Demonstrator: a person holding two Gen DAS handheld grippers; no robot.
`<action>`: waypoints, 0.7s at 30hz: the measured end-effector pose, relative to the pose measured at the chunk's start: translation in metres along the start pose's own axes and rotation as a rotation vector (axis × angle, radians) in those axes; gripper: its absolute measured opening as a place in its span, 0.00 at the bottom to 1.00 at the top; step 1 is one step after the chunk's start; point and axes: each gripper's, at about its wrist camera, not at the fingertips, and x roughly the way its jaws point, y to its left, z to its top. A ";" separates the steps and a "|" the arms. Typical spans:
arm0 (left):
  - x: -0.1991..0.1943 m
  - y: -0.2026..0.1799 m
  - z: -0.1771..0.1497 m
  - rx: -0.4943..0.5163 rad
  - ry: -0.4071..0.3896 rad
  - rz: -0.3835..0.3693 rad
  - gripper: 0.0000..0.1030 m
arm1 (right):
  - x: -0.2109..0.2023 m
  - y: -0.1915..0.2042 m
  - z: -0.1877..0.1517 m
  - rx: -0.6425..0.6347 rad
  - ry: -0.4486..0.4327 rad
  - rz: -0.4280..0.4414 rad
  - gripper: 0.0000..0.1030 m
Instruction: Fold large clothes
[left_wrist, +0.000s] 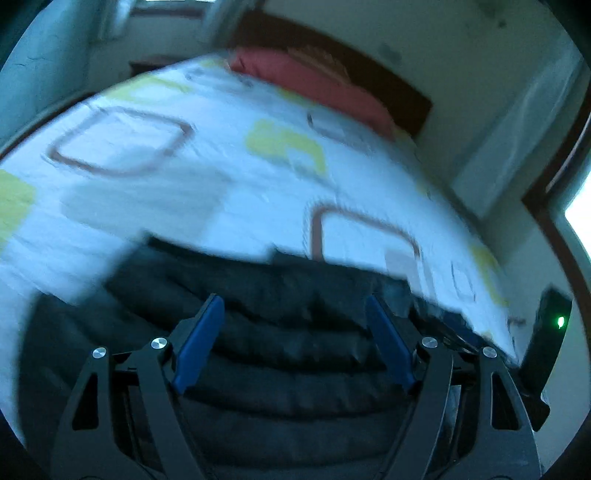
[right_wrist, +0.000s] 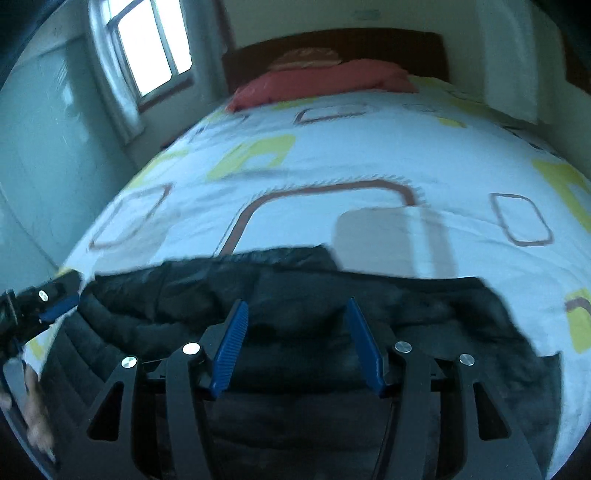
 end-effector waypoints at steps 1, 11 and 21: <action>0.017 -0.004 -0.007 0.012 0.040 0.031 0.76 | 0.014 0.001 -0.003 -0.006 0.045 -0.013 0.54; -0.004 0.001 -0.024 0.056 0.010 0.085 0.74 | -0.027 -0.026 -0.022 0.009 -0.015 -0.099 0.55; 0.020 0.015 -0.036 0.058 0.064 0.154 0.72 | -0.019 -0.049 -0.042 0.062 0.030 -0.119 0.54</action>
